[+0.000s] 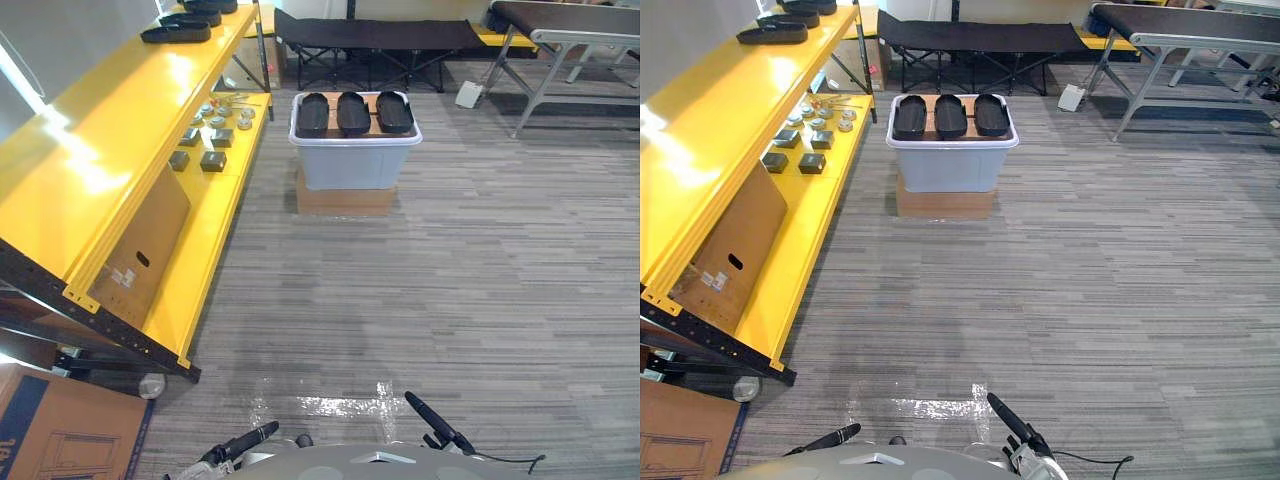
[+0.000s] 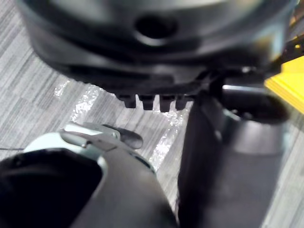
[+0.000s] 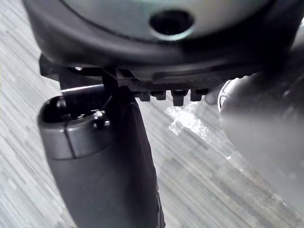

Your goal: Walk over and take three plastic housings, then place them on the shelf

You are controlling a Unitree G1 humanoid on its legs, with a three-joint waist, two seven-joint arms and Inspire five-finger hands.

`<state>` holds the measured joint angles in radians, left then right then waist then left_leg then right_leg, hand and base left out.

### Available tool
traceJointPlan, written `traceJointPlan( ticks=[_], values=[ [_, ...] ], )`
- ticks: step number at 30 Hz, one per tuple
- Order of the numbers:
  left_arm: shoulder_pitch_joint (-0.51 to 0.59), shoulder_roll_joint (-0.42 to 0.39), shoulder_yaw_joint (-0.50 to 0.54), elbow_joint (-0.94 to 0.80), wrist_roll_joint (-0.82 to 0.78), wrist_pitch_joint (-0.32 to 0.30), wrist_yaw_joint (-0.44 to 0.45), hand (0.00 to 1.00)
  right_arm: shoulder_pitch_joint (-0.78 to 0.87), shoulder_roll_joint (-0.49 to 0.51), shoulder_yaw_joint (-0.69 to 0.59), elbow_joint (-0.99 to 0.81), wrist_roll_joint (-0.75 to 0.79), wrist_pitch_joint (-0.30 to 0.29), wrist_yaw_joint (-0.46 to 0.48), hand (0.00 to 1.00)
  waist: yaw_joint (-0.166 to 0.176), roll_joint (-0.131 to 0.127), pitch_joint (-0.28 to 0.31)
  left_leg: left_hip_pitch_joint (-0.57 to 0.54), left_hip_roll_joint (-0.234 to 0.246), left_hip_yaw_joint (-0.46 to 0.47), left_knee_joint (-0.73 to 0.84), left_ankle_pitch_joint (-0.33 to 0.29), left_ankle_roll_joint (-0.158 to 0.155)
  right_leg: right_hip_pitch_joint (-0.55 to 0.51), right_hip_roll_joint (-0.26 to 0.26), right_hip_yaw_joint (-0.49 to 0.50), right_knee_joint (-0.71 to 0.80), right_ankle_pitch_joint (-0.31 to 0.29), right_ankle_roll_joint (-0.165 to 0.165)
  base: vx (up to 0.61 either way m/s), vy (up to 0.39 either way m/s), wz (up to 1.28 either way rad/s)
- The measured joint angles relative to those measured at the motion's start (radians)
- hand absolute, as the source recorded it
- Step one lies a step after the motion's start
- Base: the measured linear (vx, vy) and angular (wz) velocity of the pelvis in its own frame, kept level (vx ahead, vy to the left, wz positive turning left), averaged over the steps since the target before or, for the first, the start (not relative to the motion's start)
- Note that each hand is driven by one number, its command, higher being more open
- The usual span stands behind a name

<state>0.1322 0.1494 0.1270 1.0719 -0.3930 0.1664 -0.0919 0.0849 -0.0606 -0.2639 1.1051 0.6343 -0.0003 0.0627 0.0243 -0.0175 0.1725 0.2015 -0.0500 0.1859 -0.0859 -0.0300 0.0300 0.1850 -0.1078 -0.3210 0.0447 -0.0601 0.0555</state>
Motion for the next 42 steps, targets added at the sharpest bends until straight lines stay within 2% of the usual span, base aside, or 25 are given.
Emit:
traceJointPlan(
  ticks=[2, 4, 8, 13, 19, 28, 30, 31, 32, 34, 37, 39, 40, 42],
  values=[
    [-0.008, 0.005, -0.002, -0.001, 0.001, -0.031, -0.007, 1.00, -0.008, 0.004, 0.002, -0.001, -0.010, -0.030, 0.017, 1.00, 0.000, -0.010, 0.002, -0.001, -0.003, 0.003, 0.001, 0.000, 0.000, 0.002, -0.001, 0.001, -0.012, 0.003, 0.005, 0.00, 0.014, -0.04],
    [-0.013, 0.003, -0.016, -0.010, 0.000, -0.052, -0.016, 1.00, -0.016, 0.001, 0.021, -0.011, -0.040, -0.060, 0.037, 1.00, -0.003, -0.006, 0.004, -0.001, -0.006, 0.004, 0.001, 0.001, 0.001, 0.002, -0.004, 0.001, -0.015, 0.005, 0.007, 0.00, 0.000, 0.00],
    [-0.024, 0.001, -0.066, -0.110, -0.009, -0.062, -0.045, 1.00, -0.035, -0.005, 0.085, -0.074, -0.080, -0.081, 0.082, 1.00, -0.003, 0.002, 0.004, -0.005, -0.006, 0.005, -0.002, 0.007, 0.001, -0.003, -0.005, 0.001, -0.016, 0.006, 0.010, -0.07, 0.005, 0.00],
    [-0.066, -0.033, -0.116, -0.148, -0.085, -0.076, -0.064, 1.00, -0.076, -0.007, 0.111, -0.099, -0.077, -0.114, 0.086, 1.00, -0.006, 0.004, 0.002, -0.016, -0.006, 0.007, -0.003, 0.013, -0.001, -0.007, -0.003, 0.000, -0.030, 0.016, 0.018, -0.04, 0.000, -0.01],
    [-0.053, -0.036, -0.123, -0.160, -0.121, -0.103, -0.049, 1.00, -0.078, -0.007, 0.118, -0.099, -0.076, -0.114, 0.086, 1.00, -0.025, 0.002, 0.002, -0.012, -0.006, 0.013, -0.002, 0.013, -0.001, -0.005, -0.003, 0.003, -0.033, 0.018, 0.019, 0.00, 0.000, -0.01],
    [-0.006, -0.044, -0.124, -0.232, -0.099, -0.123, -0.040, 1.00, -0.075, -0.005, 0.128, -0.105, -0.078, -0.113, 0.084, 1.00, -0.025, -0.001, 0.004, -0.002, -0.006, 0.040, -0.001, 0.005, -0.006, -0.011, -0.004, 0.034, -0.024, 0.020, 0.021, -0.03, 0.009, -0.09],
    [-0.005, -0.046, -0.124, -0.245, -0.069, -0.122, -0.041, 1.00, -0.069, -0.004, 0.138, -0.135, -0.076, -0.112, 0.077, 1.00, -0.018, -0.002, 0.014, -0.017, -0.008, 0.051, 0.010, -0.013, 0.011, -0.070, -0.020, 0.054, 0.076, -0.020, 0.024, -0.02, 0.047, -0.21],
    [-0.006, -0.041, -0.125, -0.263, -0.068, -0.123, -0.041, 1.00, -0.072, -0.004, 0.148, -0.157, -0.076, -0.112, 0.076, 1.00, -0.018, -0.007, 0.038, -0.036, -0.008, 0.055, 0.049, -0.035, 0.026, -0.120, -0.042, 0.054, 0.182, -0.041, 0.039, -0.05, 0.058, -0.20],
    [-0.008, -0.039, -0.128, -0.270, -0.069, -0.122, -0.035, 1.00, -0.072, -0.006, 0.159, -0.173, -0.070, -0.112, 0.070, 1.00, -0.014, -0.001, 0.060, -0.051, 0.001, 0.065, 0.089, -0.056, 0.042, -0.192, -0.059, 0.050, 0.320, -0.042, 0.038, -0.05, 0.066, -0.18],
    [-0.014, -0.035, -0.139, -0.282, -0.072, -0.121, -0.022, 1.00, -0.061, 0.002, 0.172, -0.173, -0.068, -0.112, 0.066, 1.00, -0.017, -0.008, 0.088, -0.046, 0.010, 0.064, 0.136, -0.087, 0.060, -0.259, -0.077, 0.038, 0.434, -0.062, 0.030, 0.01, 0.089, -0.09],
    [-0.013, -0.027, -0.141, -0.284, -0.075, -0.120, -0.015, 1.00, -0.042, 0.003, 0.190, -0.183, -0.068, -0.117, 0.066, 1.00, -0.019, -0.011, 0.103, -0.049, 0.029, 0.063, 0.182, -0.126, 0.056, -0.293, -0.048, 0.021, 0.314, -0.056, 0.037, 0.08, 0.049, -0.04],
    [-0.014, -0.022, -0.143, -0.295, -0.067, -0.119, -0.014, 1.00, -0.028, 0.002, 0.188, -0.184, -0.071, -0.125, 0.066, 1.00, -0.021, -0.015, 0.107, -0.043, 0.044, 0.060, 0.192, -0.146, 0.046, -0.345, -0.021, -0.003, 0.168, -0.011, 0.075, 0.17, 0.007, 0.02],
    [-0.013, -0.018, -0.143, -0.297, -0.067, -0.119, -0.014, 1.00, -0.026, 0.002, 0.188, -0.184, -0.072, -0.133, 0.067, 1.00, -0.021, -0.021, 0.108, -0.035, 0.041, 0.060, 0.193, -0.153, 0.038, -0.361, -0.027, -0.009, 0.155, -0.001, 0.077, 0.23, -0.029, 0.08],
    [-0.002, -0.002, -0.143, -0.297, -0.067, -0.117, -0.012, 1.00, -0.007, 0.003, 0.185, -0.178, -0.072, -0.157, 0.079, 1.00, -0.017, -0.047, 0.116, 0.015, 0.024, 0.056, 0.226, -0.204, -0.004, -0.374, -0.056, -0.029, 0.123, 0.043, 0.065, 0.27, -0.071, 0.11]
  ],
)
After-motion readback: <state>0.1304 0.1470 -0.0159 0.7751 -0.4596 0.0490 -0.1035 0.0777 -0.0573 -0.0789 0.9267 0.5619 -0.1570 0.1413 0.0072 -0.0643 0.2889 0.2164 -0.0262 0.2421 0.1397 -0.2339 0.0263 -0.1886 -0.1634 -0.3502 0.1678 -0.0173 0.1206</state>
